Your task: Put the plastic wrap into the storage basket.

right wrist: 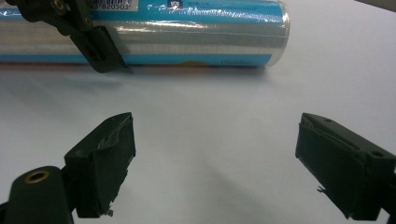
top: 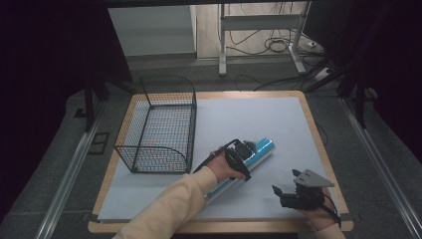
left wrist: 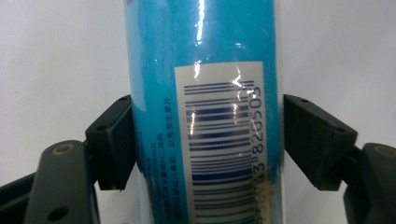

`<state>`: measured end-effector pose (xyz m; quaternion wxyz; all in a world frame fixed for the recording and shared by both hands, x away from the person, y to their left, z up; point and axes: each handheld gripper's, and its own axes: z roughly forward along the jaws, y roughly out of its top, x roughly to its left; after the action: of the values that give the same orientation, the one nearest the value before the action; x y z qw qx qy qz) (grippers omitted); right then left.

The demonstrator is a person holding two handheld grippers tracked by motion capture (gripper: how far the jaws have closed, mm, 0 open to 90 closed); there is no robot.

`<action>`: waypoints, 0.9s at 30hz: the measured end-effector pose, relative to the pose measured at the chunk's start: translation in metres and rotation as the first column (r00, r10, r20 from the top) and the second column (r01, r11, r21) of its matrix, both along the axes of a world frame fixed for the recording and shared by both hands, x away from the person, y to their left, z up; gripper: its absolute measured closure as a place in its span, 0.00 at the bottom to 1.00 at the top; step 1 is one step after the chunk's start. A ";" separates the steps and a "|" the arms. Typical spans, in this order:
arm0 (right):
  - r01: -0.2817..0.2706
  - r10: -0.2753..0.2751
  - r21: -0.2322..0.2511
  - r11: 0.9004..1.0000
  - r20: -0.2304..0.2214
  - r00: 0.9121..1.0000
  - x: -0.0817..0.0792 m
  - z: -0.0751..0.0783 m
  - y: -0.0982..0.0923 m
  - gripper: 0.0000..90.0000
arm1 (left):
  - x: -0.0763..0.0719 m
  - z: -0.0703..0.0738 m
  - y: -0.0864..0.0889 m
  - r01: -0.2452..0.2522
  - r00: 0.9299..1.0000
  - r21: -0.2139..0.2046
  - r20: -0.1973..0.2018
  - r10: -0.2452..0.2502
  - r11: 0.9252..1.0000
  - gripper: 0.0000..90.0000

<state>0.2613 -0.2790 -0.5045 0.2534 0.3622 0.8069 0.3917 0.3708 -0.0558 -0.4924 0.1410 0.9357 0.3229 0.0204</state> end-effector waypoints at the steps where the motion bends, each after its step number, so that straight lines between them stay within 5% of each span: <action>1: 0.000 0.000 0.000 1.000 0.000 1.000 0.000 0.000 0.000 0.14 | 0.001 -0.001 0.000 -0.004 1.000 0.006 -0.006 0.004 1.000 0.30; 27: 0.009 -0.009 0.003 1.000 0.000 1.000 0.001 0.001 -0.002 0.14 | 0.013 -0.004 0.005 -0.020 0.996 -0.015 -0.086 0.018 1.000 0.35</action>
<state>0.2622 -0.2815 -0.5039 0.2546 0.3661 0.8046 0.3921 0.3841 -0.0510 -0.4959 0.1342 0.9315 0.3376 -0.0209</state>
